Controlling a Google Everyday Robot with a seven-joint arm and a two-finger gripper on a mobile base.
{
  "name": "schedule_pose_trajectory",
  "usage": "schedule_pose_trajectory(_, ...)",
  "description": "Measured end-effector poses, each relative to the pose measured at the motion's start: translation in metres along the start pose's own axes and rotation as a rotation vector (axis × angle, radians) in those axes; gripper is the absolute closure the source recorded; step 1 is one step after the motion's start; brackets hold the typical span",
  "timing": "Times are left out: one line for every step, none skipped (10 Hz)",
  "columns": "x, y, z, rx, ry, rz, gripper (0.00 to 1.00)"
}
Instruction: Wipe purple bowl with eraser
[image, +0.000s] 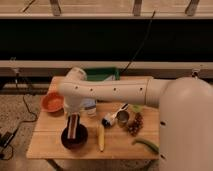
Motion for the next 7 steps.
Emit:
schedule_pose_trajectory(0.011, 0.004, -0.001, -0.005, 0.019, 0.01, 1.0)
schedule_pose_trajectory(0.022, 0.01, -0.002, -0.016, 0.04, 0.015, 1.0)
schedule_pose_trajectory(0.027, 0.014, -0.006, -0.025, 0.054, 0.022, 1.0)
schedule_pose_trajectory(0.032, 0.02, -0.01, -0.039, 0.069, 0.03, 1.0)
schedule_pose_trajectory(0.034, 0.028, -0.015, -0.057, 0.081, 0.039, 1.0)
schedule_pose_trajectory(0.035, 0.035, -0.02, -0.072, 0.09, 0.043, 1.0)
schedule_pose_trajectory(0.034, 0.043, -0.023, -0.087, 0.091, 0.047, 1.0)
